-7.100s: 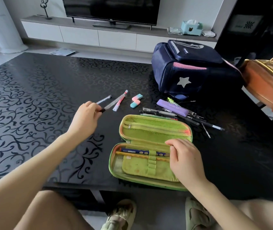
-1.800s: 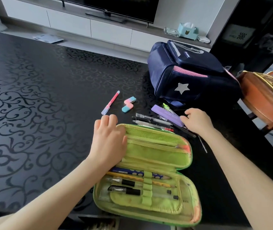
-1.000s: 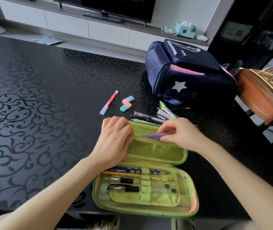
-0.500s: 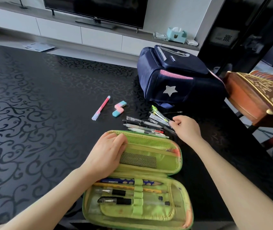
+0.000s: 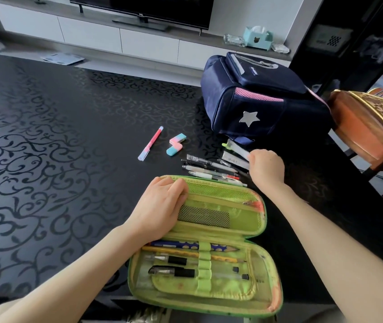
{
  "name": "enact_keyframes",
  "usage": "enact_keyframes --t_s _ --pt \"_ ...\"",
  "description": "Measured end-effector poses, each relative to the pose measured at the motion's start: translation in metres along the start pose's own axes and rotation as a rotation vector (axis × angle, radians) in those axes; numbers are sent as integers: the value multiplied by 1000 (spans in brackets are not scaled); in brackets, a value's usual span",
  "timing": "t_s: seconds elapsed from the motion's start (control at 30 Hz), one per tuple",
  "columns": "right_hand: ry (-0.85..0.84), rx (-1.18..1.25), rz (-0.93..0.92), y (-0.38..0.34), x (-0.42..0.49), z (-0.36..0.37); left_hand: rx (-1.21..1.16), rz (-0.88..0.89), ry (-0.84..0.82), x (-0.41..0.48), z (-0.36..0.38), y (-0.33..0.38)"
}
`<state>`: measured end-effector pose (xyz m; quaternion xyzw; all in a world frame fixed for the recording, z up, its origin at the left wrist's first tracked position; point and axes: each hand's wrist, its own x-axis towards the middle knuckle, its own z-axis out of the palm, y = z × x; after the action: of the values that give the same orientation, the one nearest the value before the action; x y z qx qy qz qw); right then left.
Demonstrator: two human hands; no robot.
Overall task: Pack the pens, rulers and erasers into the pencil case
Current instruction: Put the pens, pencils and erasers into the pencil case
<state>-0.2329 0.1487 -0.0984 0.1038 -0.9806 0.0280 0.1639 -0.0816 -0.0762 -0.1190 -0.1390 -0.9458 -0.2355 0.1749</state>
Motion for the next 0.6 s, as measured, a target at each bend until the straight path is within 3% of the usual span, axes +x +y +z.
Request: enact_keyframes --t_s 0.1,0.2,0.4,0.6 --pt "37 391 62 -4 -16 -25 -1 25 14 -1 -3 3" --pt "-21 715 -19 -17 -38 -61 8 40 46 -2 -6 6" --pt "-484 513 -317 -36 -57 -75 91 129 109 -7 -13 13" --pt "-593 436 -404 -48 -59 -74 150 199 219 -8 -14 16"
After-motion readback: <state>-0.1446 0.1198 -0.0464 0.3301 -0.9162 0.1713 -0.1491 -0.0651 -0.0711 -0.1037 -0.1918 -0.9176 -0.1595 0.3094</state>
